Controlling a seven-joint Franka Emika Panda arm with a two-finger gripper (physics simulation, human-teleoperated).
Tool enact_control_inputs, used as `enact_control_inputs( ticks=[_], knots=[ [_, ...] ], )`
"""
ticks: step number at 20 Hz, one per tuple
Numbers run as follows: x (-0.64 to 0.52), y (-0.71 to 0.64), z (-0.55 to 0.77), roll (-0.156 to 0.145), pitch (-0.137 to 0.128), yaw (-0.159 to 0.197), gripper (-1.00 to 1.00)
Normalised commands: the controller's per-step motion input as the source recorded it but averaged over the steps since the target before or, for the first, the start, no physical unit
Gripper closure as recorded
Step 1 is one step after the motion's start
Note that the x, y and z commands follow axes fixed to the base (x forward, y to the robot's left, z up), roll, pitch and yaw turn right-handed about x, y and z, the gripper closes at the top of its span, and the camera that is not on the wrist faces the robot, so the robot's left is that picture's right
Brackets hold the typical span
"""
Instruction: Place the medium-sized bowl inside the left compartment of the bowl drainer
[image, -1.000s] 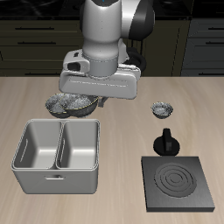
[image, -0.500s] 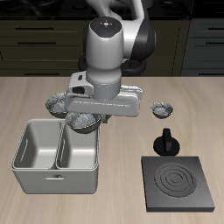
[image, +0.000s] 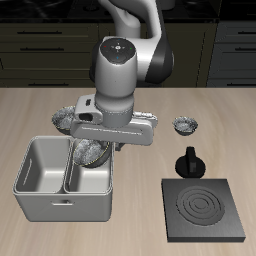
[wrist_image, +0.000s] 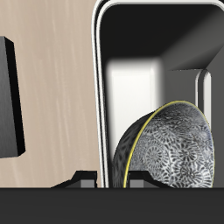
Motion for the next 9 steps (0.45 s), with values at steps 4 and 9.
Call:
enact_control_inputs(
  ticks=[4,9],
  knots=[
    [-0.14,-0.05,-0.02,-0.009,-0.003,-0.005,-1.0],
    [-0.16,0.02,0.16,0.007,-0.035,0.007,-1.0]
  ],
)
